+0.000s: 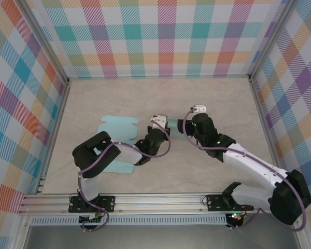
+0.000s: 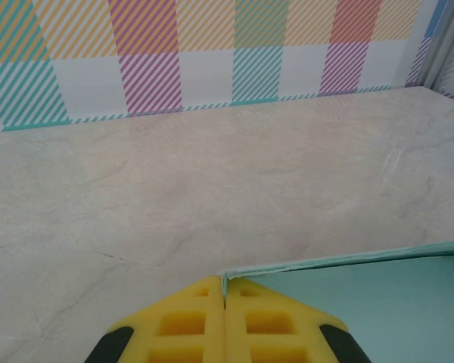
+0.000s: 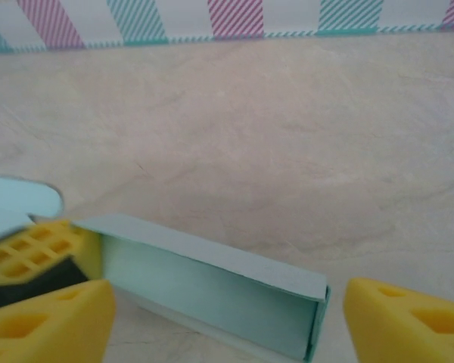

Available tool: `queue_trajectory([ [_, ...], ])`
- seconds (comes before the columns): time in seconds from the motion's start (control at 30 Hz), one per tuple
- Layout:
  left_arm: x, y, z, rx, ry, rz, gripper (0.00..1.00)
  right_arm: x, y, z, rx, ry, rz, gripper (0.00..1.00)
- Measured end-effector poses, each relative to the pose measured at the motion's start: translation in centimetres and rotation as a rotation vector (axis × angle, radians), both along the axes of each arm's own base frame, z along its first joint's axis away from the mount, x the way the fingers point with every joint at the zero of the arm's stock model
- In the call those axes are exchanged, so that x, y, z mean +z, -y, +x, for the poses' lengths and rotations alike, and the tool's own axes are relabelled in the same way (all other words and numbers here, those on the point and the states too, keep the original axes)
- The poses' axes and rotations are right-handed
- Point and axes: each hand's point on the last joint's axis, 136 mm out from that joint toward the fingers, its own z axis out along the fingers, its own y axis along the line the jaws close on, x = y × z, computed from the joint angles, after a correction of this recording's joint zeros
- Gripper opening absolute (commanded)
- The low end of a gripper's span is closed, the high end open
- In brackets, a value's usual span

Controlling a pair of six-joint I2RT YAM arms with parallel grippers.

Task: Fold the paper box

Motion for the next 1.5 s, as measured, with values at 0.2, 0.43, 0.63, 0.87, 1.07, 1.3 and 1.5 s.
queue_trajectory([
  [0.2, 0.0, 0.0, 0.0, 0.002, 0.0, 0.001, 0.0, 2.8, 1.8, 1.1, -0.074, -0.035, 0.074, 0.96],
  [0.43, 0.1, 0.1, 0.2, 0.01, 0.001, 0.003, 0.0, -0.7, 3.3, 3.0, -0.132, -0.19, 0.123, 0.93],
  [0.63, 0.1, 0.2, 0.1, 0.013, 0.005, 0.011, 0.0, -3.4, 4.2, 3.8, -0.165, -0.286, 0.2, 0.92],
  [0.87, 0.1, 0.6, 0.0, 0.012, 0.003, 0.018, 0.0, -6.9, 4.7, 3.5, -0.19, -0.363, 0.229, 0.9],
  [1.07, 0.0, 0.6, 0.0, 0.019, 0.002, 0.023, 0.0, -7.9, 4.6, 3.8, -0.198, -0.357, 0.255, 0.87],
  [1.3, -0.1, 0.7, -0.1, 0.022, -0.006, 0.038, 0.08, -8.6, 4.6, 3.6, -0.203, -0.303, 0.315, 0.83],
  [1.5, -0.3, 0.7, -0.5, 0.007, -0.016, 0.045, 0.25, -8.9, 4.7, 3.9, -0.215, -0.285, 0.319, 0.8],
])
